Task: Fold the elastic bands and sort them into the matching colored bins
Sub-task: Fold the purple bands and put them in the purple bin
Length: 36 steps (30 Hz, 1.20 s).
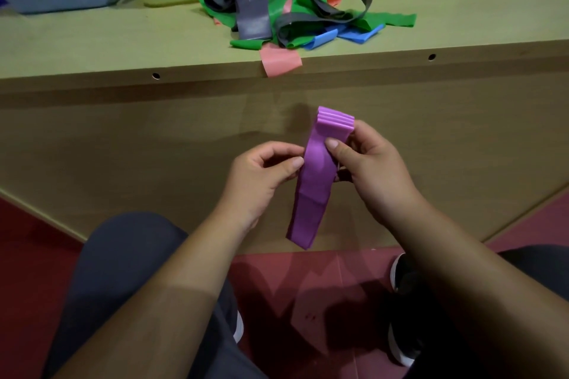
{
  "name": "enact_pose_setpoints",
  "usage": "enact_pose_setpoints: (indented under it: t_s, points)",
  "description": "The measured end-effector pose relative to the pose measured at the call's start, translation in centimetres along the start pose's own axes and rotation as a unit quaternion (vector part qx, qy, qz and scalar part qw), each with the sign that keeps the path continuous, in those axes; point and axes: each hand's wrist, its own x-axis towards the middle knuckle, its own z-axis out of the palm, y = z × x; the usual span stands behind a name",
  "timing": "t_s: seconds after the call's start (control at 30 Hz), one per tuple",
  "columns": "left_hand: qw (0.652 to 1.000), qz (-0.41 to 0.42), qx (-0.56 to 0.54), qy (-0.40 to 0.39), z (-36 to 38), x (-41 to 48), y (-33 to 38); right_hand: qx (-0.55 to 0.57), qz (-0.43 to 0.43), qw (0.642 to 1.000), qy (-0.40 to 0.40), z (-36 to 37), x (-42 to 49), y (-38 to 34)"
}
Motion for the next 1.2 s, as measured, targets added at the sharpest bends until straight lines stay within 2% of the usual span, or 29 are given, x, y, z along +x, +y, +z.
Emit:
enact_pose_setpoints:
  t_s: [0.13, 0.6, 1.0, 1.2]
  points:
    - [0.998, 0.025, 0.066, -0.004, 0.2, -0.1, -0.4, 0.007, 0.010, 1.000, 0.011, -0.1, 0.1, -0.1]
    - [0.994, -0.003, 0.088, -0.068, 0.9, 0.4, -1.5, 0.008, 0.016, 1.000, 0.010, -0.3, 0.2, 0.1]
    - [0.991, -0.072, 0.109, -0.008, 0.5, 0.0, -1.7, -0.130, -0.058, 0.990, 0.020, -0.5, 0.7, 1.3]
    - [0.984, -0.084, 0.146, -0.054, 0.2, 0.1, -1.8, -0.145, -0.071, 0.987, 0.016, -0.5, 0.8, 1.8]
